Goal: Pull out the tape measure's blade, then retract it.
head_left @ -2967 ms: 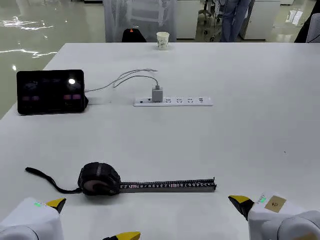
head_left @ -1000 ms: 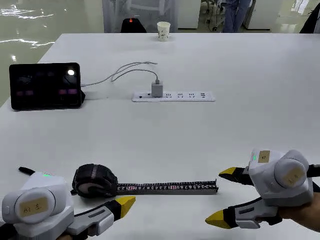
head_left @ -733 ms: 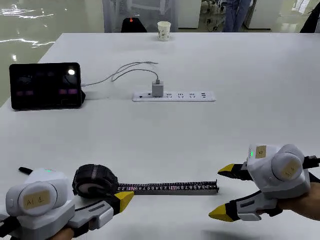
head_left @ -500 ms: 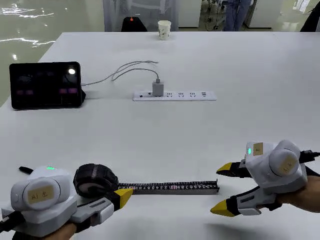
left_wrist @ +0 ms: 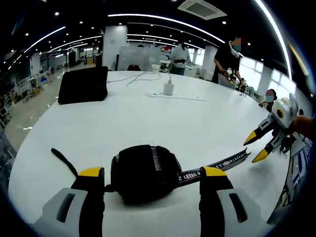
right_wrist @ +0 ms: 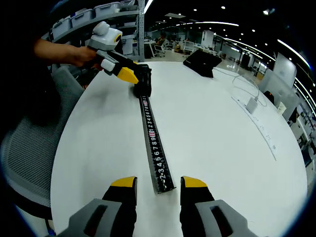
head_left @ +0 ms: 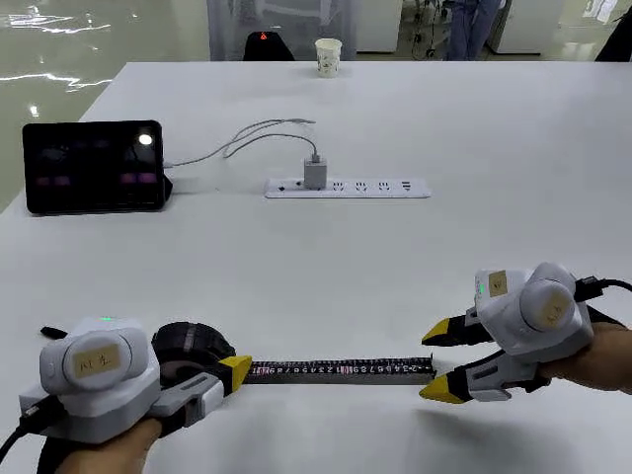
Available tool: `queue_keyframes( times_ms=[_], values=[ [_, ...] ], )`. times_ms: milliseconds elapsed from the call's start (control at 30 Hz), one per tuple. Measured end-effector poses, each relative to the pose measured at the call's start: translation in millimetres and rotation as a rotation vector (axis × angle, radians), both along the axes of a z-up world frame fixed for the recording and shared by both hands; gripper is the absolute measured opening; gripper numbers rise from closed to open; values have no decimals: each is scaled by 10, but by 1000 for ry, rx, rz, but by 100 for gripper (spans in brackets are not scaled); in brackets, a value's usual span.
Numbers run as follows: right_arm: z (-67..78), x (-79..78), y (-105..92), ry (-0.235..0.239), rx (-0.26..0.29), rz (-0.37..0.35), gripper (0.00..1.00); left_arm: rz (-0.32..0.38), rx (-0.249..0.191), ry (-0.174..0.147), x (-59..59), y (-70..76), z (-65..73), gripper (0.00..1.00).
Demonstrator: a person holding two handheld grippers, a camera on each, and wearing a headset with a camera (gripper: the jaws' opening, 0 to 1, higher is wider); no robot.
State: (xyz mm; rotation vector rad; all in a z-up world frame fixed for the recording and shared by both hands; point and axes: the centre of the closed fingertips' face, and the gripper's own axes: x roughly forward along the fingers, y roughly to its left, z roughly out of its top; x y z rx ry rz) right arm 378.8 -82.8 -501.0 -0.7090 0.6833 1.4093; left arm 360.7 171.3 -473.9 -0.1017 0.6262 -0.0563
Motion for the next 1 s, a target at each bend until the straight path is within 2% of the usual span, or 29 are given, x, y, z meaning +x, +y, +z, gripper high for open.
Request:
queue_keyframes(
  times_ms=[200, 600, 733, 1000],
  values=[
    [-60, 32, -19, -10, -20, 26, 26, 26, -13, 17, 31, 35, -53, 70],
    [-160, 73, -48, -4, -34, 72, 15, 46, -30, 30, 102, 49, -103, 63],
    [-172, 87, -50, -3, -33, 77, 12, 53, -29, 38, 116, 64, -131, 62],
    [-194, 72, -45, 7, -35, 85, 12, 64, -34, 55, 130, 69, -174, 63]
  ],
)
